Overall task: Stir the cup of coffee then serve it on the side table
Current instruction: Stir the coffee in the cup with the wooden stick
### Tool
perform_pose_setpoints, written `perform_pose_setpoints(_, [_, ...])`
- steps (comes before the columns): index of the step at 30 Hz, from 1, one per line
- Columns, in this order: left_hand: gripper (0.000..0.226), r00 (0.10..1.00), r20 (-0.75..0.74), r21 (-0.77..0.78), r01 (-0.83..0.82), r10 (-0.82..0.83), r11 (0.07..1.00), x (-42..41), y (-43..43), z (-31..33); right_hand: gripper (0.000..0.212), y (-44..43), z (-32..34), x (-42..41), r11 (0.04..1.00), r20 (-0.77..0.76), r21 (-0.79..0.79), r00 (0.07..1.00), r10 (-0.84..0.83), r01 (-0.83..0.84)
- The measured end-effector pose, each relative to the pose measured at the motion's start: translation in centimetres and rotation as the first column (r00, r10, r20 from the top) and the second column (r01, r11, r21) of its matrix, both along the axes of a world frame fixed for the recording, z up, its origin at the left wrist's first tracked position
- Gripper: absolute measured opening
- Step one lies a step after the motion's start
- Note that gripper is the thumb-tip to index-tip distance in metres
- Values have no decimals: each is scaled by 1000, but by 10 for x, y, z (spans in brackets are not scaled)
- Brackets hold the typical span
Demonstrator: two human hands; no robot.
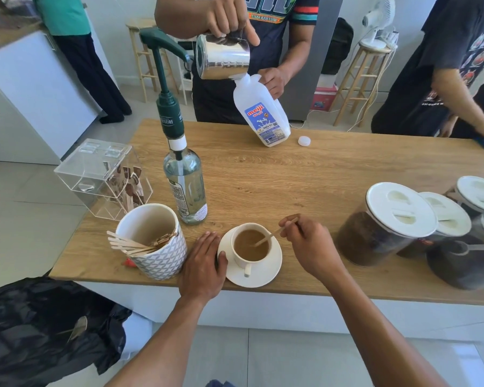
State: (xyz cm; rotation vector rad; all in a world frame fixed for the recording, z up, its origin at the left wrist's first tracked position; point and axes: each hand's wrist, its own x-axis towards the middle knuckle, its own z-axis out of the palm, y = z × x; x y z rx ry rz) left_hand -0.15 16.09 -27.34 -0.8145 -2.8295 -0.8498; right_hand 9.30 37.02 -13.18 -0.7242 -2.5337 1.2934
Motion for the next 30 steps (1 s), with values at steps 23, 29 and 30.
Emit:
perform_pose_setpoints(23, [53,1000,-3,0,9,-9,1000,0,0,1,23,-7,-5,1,996,-13,-42,997,-79,79])
perform_pose_setpoints(29, [53,1000,-6,-7,5,-6,1000,0,-2,0,24,-8,-6,-1,995,-24,-33,995,-93,92])
perform_pose_setpoints(30, [54,1000,-4,-8,7,-7,1000,0,-2,0,24,-8,-6,-1,996,-13,-26,996,-85,84])
